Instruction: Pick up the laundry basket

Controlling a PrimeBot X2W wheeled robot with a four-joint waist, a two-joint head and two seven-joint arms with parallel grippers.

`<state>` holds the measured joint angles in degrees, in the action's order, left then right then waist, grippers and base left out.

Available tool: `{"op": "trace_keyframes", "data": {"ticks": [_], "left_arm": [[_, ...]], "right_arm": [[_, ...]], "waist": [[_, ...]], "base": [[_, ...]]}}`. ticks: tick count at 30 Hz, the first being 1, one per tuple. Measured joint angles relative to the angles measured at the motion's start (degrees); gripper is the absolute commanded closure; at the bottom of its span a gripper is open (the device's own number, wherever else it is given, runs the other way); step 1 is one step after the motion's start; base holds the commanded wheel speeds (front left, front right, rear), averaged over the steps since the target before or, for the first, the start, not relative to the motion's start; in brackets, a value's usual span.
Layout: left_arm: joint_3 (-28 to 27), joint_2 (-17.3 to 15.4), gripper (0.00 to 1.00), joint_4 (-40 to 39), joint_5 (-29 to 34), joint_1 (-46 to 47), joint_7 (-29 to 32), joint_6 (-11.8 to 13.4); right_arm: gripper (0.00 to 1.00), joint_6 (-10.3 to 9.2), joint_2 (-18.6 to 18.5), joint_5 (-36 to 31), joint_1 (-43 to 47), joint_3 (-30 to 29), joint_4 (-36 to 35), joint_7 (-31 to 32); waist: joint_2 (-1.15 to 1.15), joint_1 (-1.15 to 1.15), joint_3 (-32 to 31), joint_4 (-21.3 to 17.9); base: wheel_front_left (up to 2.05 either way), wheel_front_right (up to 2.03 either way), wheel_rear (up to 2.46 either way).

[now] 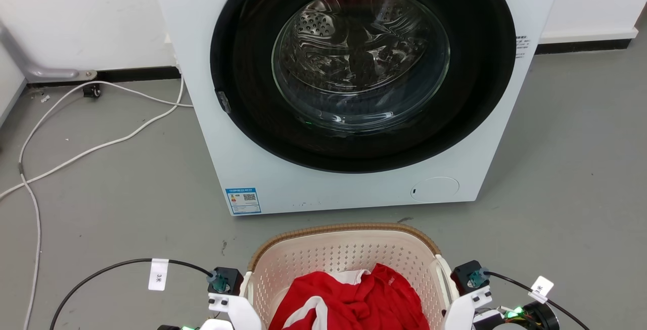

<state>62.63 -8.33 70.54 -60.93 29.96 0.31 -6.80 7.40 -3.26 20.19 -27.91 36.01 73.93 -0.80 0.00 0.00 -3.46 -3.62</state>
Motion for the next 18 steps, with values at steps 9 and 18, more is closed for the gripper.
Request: {"op": "trace_keyframes", "data": {"ticks": [9,18], "left_arm": [[0.94,-0.02,1.00,0.25,-0.94,0.02,-0.52,-0.01],[1.69,0.00,1.00,0.53,-2.07,0.05,-0.78,-0.01]], "right_arm": [[1.00,0.00,0.03,-0.19,0.13,-0.43,0.00,-0.18],[1.00,0.01,0.09,-0.68,0.34,-0.92,-0.01,-0.15]], "waist": [[0.00,0.00,-0.09,0.00],[0.00,0.00,-0.02,-0.14]], "base": [[0.00,0.00,0.00],[0.00,0.00,0.00]]}}
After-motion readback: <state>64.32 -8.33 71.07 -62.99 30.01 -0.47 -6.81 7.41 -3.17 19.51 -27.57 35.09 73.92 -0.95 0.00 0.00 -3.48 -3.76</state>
